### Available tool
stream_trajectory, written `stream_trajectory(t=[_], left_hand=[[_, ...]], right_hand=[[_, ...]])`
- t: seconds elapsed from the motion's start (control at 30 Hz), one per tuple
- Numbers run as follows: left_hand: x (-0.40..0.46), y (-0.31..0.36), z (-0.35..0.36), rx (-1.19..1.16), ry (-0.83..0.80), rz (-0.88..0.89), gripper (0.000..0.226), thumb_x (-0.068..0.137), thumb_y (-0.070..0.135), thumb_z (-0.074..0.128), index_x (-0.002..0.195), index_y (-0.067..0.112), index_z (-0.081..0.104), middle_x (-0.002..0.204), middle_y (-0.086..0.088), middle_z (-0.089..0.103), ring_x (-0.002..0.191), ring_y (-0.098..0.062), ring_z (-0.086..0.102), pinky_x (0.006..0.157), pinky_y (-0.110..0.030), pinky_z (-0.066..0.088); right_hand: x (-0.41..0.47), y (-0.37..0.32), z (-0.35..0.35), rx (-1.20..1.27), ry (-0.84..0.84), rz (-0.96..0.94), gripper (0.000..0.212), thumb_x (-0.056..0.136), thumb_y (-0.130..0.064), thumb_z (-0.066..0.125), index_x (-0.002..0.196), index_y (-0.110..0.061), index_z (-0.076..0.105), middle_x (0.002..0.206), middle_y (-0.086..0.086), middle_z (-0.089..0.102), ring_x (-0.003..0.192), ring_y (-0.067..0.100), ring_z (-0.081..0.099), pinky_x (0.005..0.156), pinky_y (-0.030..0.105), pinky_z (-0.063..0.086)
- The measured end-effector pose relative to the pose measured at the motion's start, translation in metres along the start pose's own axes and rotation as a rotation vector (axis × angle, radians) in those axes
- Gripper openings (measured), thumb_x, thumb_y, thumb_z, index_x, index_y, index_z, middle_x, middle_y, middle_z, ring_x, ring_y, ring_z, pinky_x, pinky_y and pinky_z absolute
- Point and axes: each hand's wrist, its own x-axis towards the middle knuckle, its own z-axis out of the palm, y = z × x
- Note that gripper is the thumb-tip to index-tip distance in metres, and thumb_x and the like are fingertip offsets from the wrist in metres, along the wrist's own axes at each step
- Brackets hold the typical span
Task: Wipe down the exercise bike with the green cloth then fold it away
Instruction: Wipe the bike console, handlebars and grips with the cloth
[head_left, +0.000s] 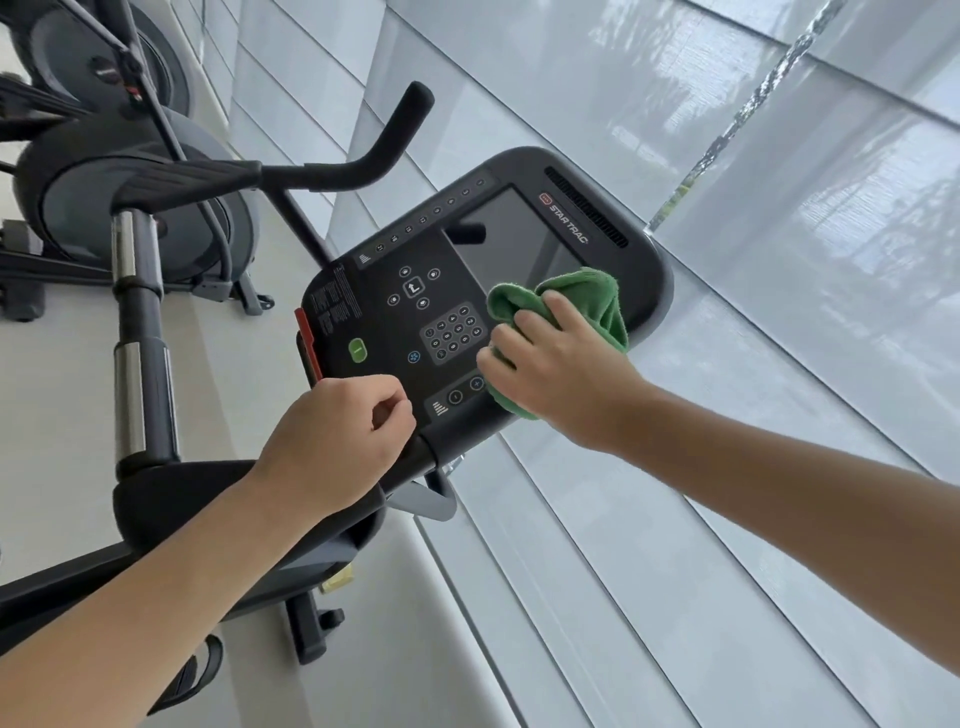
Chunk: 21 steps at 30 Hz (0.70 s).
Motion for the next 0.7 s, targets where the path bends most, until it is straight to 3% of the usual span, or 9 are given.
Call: stream_trajectory(t=[0.07, 0.2, 0.27, 0.4, 0.5, 0.63, 0.7], left_hand=[[0.000, -0.001, -0.002, -0.064, 0.066, -0.029, 0.022, 0.099, 0.026, 0.058, 0.078, 0.022, 0.065, 0.063, 0.008, 0.067, 0.062, -0.015, 0.064, 0.055, -0.035, 0.052], [-0.003, 0.003, -0.005, -0.132, 0.151, -0.033, 0.017, 0.099, 0.020, 0.057, 0.084, 0.026, 0.066, 0.068, 0.013, 0.065, 0.066, -0.008, 0.063, 0.056, -0.020, 0.043], [-0.004, 0.006, -0.005, -0.138, 0.156, -0.027, 0.014, 0.098, 0.018, 0.058, 0.088, 0.026, 0.065, 0.072, 0.013, 0.064, 0.068, -0.008, 0.062, 0.059, -0.020, 0.044], [-0.004, 0.007, -0.005, -0.150, 0.167, -0.028, 0.010, 0.098, 0.017, 0.059, 0.096, 0.025, 0.065, 0.080, 0.013, 0.065, 0.074, -0.006, 0.063, 0.063, -0.020, 0.045], [-0.003, 0.006, -0.005, -0.159, 0.157, -0.038, 0.010, 0.098, 0.018, 0.059, 0.096, 0.025, 0.065, 0.081, 0.013, 0.066, 0.076, -0.005, 0.063, 0.064, -0.020, 0.045], [-0.003, 0.006, -0.004, -0.155, 0.142, -0.034, 0.009, 0.099, 0.019, 0.059, 0.097, 0.025, 0.065, 0.083, 0.012, 0.067, 0.078, -0.006, 0.064, 0.065, -0.019, 0.046], [-0.003, 0.007, -0.003, -0.142, 0.134, -0.029, 0.009, 0.098, 0.018, 0.059, 0.096, 0.025, 0.065, 0.081, 0.013, 0.067, 0.077, -0.006, 0.064, 0.065, -0.020, 0.046]], right_hand=[[0.005, -0.020, 0.005, 0.102, 0.015, 0.033, 0.037, 0.078, -0.004, 0.050, 0.114, -0.011, 0.055, 0.099, 0.007, 0.059, 0.087, 0.032, 0.058, 0.096, 0.051, 0.043], [0.015, -0.037, 0.010, 0.283, 0.022, 0.080, 0.035, 0.077, -0.016, 0.066, 0.110, -0.017, 0.056, 0.095, 0.005, 0.058, 0.082, 0.030, 0.058, 0.087, 0.046, 0.042], [0.020, -0.043, 0.012, 0.405, 0.053, 0.107, 0.034, 0.079, -0.026, 0.072, 0.110, -0.022, 0.057, 0.093, 0.002, 0.058, 0.078, 0.028, 0.059, 0.078, 0.043, 0.042], [0.021, -0.062, 0.012, 0.586, 0.153, 0.184, 0.028, 0.089, -0.032, 0.064, 0.117, -0.027, 0.062, 0.098, -0.001, 0.061, 0.081, 0.026, 0.061, 0.076, 0.041, 0.042], [0.018, -0.085, 0.009, 0.777, 0.221, 0.318, 0.043, 0.081, -0.031, 0.068, 0.123, -0.027, 0.065, 0.107, -0.003, 0.063, 0.091, 0.024, 0.061, 0.085, 0.041, 0.043], [0.017, -0.097, 0.012, 0.783, 0.261, 0.369, 0.041, 0.083, -0.028, 0.068, 0.124, -0.023, 0.067, 0.108, -0.002, 0.064, 0.094, 0.026, 0.061, 0.088, 0.045, 0.044], [0.023, -0.086, 0.008, 0.757, 0.181, 0.317, 0.042, 0.079, -0.033, 0.072, 0.119, -0.026, 0.065, 0.099, -0.004, 0.062, 0.087, 0.024, 0.061, 0.081, 0.041, 0.047]])
